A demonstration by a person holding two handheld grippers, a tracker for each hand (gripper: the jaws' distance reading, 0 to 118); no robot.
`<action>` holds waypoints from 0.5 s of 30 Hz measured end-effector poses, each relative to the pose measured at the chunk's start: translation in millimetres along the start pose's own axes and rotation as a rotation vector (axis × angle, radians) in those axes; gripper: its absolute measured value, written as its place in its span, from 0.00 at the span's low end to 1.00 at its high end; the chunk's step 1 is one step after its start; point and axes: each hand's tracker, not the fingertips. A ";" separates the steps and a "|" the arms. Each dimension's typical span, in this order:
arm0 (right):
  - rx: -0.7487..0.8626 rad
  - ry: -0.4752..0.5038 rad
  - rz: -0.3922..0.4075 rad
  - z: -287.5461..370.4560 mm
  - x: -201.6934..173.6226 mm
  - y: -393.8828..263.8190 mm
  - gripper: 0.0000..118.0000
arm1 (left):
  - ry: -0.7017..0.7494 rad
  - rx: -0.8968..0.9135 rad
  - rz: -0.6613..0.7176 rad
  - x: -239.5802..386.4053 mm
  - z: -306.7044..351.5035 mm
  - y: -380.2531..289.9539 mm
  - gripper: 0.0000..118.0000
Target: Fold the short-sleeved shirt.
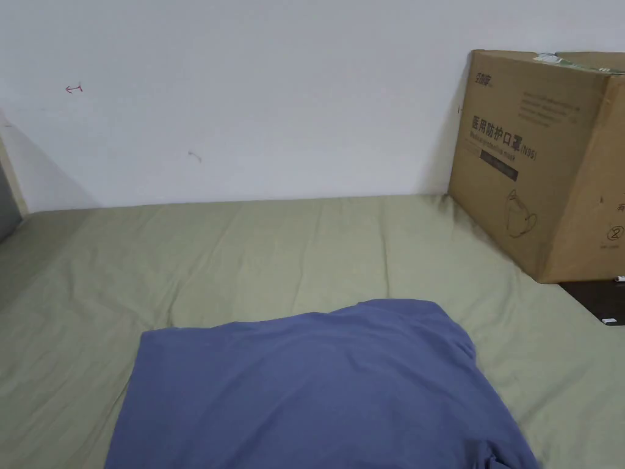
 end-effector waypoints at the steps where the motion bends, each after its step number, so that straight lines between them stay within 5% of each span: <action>1: 0.030 -0.001 0.006 1.5 -2.6 1.5 0.70 | 0.024 0.021 -0.009 1.6 4.7 1.0 0.87; 2: 0.060 0.004 -0.002 5.5 -4.7 3.2 0.98 | 0.020 0.030 -0.005 2.7 9.5 2.1 1.00; 5: 0.235 0.096 -0.061 31.6 -13.8 6.9 1.00 | -0.013 0.126 0.017 6.0 34.8 6.9 0.94; 8: 0.325 0.115 -0.043 54.9 -38.1 14.4 1.00 | 0.017 0.208 0.028 16.6 58.0 9.9 0.95; 12: 0.565 0.263 0.012 87.3 -83.4 12.8 1.00 | 0.027 0.382 0.111 41.1 86.5 13.4 0.97; 13: 0.624 0.285 0.039 94.1 -95.4 10.7 0.99 | 0.016 0.435 0.114 47.9 93.1 12.2 0.91; 14: 0.677 0.303 0.069 101.4 -107.1 9.0 0.95 | 0.020 0.494 0.113 55.3 100.5 10.1 0.67; 15: 0.715 0.316 0.102 108.4 -118.2 8.0 0.79 | 0.039 0.544 0.117 63.4 106.4 9.4 0.33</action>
